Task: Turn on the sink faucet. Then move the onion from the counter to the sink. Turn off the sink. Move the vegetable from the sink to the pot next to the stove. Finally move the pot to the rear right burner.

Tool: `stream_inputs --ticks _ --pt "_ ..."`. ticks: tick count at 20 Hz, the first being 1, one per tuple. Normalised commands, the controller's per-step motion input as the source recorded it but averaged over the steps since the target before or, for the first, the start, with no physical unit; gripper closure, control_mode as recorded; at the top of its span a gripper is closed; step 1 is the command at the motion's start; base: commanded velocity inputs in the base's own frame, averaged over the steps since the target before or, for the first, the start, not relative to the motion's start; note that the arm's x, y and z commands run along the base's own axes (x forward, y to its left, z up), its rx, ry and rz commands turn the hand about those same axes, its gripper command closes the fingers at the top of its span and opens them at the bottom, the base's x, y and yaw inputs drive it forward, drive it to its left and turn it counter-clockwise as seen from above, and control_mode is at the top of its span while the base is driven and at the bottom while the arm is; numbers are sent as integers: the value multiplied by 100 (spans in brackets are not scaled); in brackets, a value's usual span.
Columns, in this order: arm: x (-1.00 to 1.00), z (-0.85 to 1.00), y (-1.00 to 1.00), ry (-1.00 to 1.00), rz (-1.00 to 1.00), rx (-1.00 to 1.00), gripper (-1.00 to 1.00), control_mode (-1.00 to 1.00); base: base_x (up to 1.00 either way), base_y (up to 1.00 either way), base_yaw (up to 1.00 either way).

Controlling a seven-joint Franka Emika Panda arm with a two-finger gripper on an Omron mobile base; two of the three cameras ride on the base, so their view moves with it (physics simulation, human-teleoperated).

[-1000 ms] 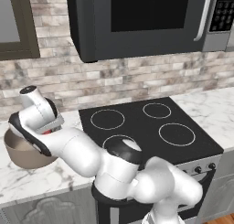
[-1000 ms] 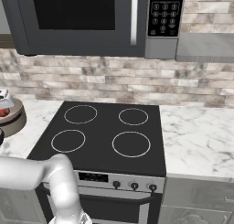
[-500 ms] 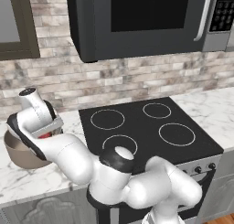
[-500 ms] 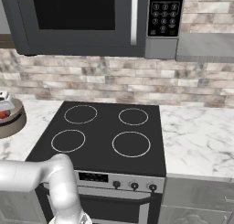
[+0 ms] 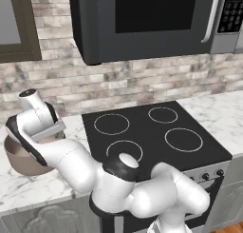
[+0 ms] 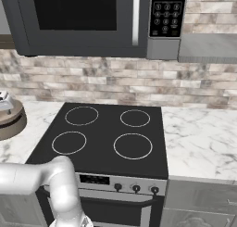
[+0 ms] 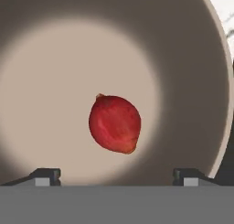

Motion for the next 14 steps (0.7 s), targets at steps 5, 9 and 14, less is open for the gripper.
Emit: stream_inputs --ticks 5,9,14 --pt "-17 41 -3 0 -13 1 -100 -100 0 0 0" --pt "-29 24 -16 0 -18 3 -100 -100 0 0 0" --pt "-43 3 -34 -1 -24 2 -100 -100 0 0 0"
